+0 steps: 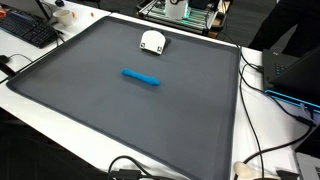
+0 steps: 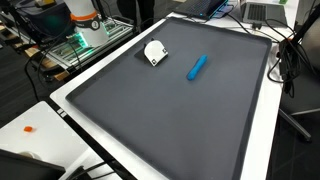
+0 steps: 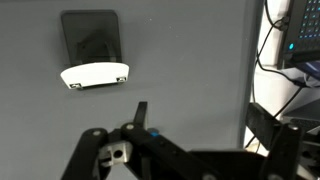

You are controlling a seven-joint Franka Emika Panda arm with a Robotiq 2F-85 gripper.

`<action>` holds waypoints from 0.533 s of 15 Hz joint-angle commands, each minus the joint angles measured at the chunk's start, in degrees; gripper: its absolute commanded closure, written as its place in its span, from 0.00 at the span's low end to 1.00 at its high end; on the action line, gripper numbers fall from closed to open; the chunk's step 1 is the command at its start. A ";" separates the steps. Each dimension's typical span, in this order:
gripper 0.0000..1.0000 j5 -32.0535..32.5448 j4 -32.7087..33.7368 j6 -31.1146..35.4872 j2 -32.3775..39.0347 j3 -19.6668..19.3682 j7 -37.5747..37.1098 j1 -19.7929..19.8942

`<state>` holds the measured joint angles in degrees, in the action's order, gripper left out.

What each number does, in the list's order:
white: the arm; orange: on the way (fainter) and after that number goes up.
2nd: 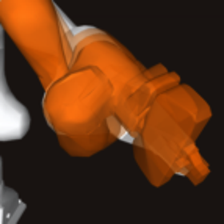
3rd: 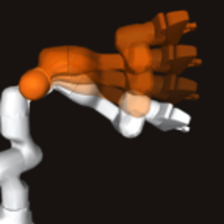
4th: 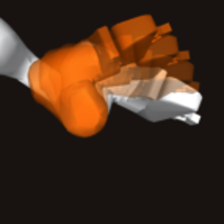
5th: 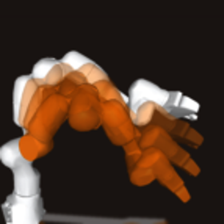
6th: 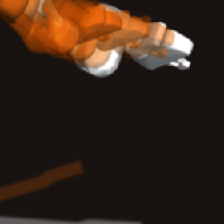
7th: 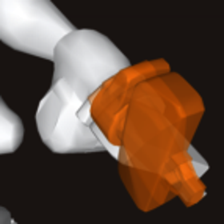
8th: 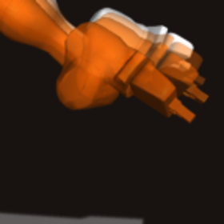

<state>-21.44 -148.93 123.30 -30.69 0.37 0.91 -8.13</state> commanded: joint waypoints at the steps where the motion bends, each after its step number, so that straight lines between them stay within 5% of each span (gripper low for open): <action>1: 0.00 -7.14 -2.97 9.97 7.87 -0.15 -2.94 0.33; 8: 0.00 -15.67 -4.01 19.81 17.50 -0.06 -11.72 2.48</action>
<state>-34.83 -152.68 141.77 -15.13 -0.05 -5.95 -7.11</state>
